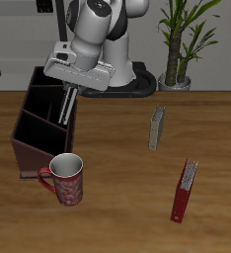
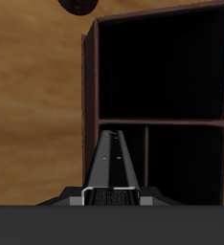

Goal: Place the striped book into the right desk caddy's front compartment

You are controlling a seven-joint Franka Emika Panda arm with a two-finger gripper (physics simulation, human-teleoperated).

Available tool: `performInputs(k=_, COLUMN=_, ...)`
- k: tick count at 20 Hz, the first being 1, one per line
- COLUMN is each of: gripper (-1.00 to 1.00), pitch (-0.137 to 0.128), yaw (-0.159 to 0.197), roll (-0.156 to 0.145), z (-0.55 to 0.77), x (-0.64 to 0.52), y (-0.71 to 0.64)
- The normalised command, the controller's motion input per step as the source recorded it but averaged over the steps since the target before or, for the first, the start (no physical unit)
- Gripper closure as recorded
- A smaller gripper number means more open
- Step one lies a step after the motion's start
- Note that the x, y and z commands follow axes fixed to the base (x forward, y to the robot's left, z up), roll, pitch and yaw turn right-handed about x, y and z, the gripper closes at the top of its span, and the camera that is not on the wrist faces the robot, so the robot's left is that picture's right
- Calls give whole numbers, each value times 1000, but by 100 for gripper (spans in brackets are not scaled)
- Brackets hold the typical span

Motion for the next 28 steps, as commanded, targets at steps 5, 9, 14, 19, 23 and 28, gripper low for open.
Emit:
performInputs(k=5, gripper=100, pitch=13, yaw=-11, roll=-14, z=-111, x=33, y=-66)
performInputs(k=9, gripper=100, pitch=16, yaw=-17, roll=-16, z=-118, x=46, y=-76)
performInputs(k=14, gripper=100, pitch=15, yaw=-5, roll=-9, z=-98, x=46, y=-36)
performInputs(k=19, gripper=100, pitch=24, yaw=-3, roll=-28, z=-195, x=85, y=-58)
performInputs(k=23, gripper=100, pitch=29, yaw=-1, roll=1, z=-158, x=61, y=4)
performInputs(k=28, gripper=100, pitch=21, yaw=1, roll=2, z=-116, x=29, y=-20)
